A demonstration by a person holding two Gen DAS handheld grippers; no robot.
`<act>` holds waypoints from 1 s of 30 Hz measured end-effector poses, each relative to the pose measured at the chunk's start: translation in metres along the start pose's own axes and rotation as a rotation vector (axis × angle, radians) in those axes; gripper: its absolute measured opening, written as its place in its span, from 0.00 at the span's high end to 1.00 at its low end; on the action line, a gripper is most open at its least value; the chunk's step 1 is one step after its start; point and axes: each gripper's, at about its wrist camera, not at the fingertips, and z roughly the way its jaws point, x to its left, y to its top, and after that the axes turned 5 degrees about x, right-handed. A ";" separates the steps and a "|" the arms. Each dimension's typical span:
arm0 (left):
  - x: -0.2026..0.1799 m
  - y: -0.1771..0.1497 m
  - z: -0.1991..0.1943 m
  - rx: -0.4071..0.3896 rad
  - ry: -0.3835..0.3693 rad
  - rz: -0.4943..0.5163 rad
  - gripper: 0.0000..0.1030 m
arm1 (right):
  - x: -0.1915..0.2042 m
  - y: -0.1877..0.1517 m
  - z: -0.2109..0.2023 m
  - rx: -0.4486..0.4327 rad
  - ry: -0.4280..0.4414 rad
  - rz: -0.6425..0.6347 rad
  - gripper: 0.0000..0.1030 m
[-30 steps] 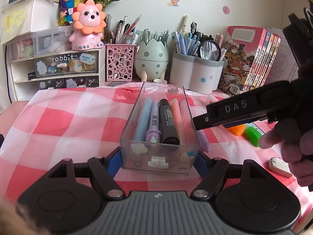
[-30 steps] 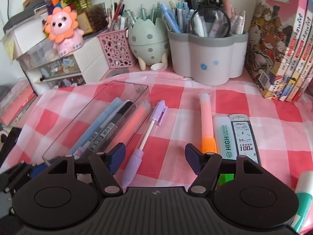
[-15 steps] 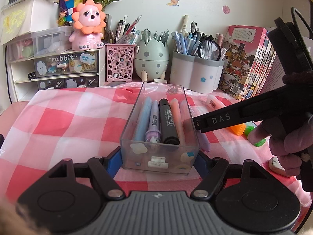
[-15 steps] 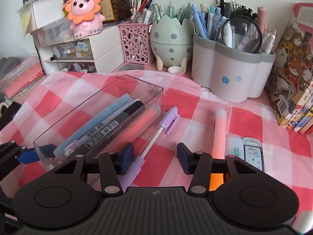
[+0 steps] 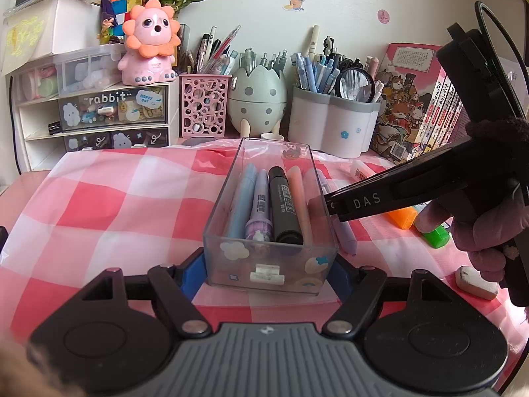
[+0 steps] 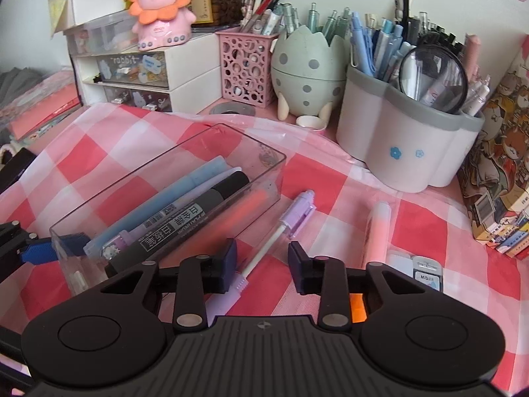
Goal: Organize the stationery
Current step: 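Move the right tool back and grasp the lavender mechanical pencil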
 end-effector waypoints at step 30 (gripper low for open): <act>-0.001 0.000 0.000 0.000 0.001 0.001 0.52 | -0.037 0.034 0.005 0.385 0.054 0.184 0.71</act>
